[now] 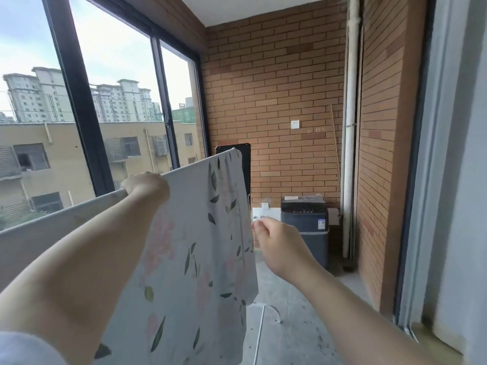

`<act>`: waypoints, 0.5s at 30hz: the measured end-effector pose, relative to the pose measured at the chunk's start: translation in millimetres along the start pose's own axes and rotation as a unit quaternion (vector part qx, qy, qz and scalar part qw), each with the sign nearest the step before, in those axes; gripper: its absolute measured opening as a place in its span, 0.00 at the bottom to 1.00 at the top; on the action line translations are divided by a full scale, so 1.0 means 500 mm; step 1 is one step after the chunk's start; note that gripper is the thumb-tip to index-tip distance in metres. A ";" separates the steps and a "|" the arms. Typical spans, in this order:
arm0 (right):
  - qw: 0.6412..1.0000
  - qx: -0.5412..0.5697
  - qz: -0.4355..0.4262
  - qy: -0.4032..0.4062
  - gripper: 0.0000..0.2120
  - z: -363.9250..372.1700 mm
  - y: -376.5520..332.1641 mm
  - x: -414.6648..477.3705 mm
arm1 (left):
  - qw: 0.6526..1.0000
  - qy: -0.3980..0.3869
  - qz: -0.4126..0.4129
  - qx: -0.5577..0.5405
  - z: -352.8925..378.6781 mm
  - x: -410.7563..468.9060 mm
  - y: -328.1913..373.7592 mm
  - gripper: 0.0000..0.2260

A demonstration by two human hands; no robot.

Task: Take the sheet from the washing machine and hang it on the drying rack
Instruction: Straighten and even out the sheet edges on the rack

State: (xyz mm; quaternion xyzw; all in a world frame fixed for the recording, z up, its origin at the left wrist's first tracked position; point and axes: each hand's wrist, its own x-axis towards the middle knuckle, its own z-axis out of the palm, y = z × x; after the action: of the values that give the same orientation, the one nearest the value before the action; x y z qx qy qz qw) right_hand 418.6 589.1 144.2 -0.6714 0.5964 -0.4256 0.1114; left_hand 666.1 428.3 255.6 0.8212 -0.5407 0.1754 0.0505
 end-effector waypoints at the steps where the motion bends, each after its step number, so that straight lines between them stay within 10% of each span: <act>1: 1.000 0.005 -0.003 -0.008 0.18 0.001 0.015 0.042 | 1.000 -0.015 -0.009 -0.010 0.007 0.028 0.030 0.20; 15: 0.994 0.067 -0.069 -0.048 0.14 0.093 0.347 0.603 | 0.997 0.043 -0.004 0.058 0.134 0.412 0.445 0.18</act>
State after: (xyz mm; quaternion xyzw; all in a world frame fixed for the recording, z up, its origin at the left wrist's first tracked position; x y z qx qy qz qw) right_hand 306.4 256.8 133.9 -0.7215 0.5129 -0.4387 0.1548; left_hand 553.2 139.2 240.0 0.8167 -0.5234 0.2415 0.0268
